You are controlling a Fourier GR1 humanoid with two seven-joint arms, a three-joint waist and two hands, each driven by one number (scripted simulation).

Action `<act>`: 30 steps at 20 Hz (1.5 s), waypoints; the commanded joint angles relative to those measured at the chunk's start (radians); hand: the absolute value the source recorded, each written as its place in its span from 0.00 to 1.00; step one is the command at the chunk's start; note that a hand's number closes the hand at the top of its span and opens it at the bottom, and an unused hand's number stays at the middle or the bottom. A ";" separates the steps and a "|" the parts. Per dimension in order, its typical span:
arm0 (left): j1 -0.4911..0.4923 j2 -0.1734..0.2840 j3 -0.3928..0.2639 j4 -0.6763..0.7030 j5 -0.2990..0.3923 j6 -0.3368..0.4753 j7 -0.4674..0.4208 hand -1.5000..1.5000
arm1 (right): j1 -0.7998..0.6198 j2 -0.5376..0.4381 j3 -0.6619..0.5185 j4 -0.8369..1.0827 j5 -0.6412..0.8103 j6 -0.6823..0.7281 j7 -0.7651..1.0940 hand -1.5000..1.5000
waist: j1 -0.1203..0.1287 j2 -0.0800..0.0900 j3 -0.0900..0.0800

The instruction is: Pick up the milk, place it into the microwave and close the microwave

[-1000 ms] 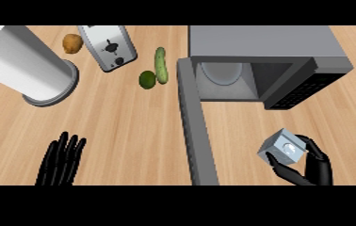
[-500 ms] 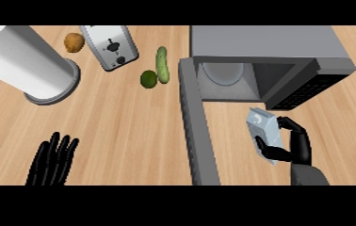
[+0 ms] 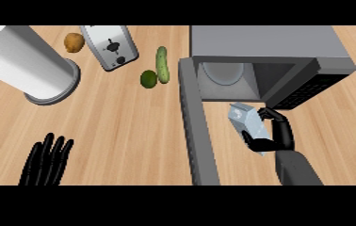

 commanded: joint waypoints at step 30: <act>-0.036 -0.049 0.137 0.135 0.017 -0.136 -0.029 0.00 | -0.302 0.020 0.200 -0.061 0.041 -0.317 0.407 1.00 | 0.007 0.005 0.000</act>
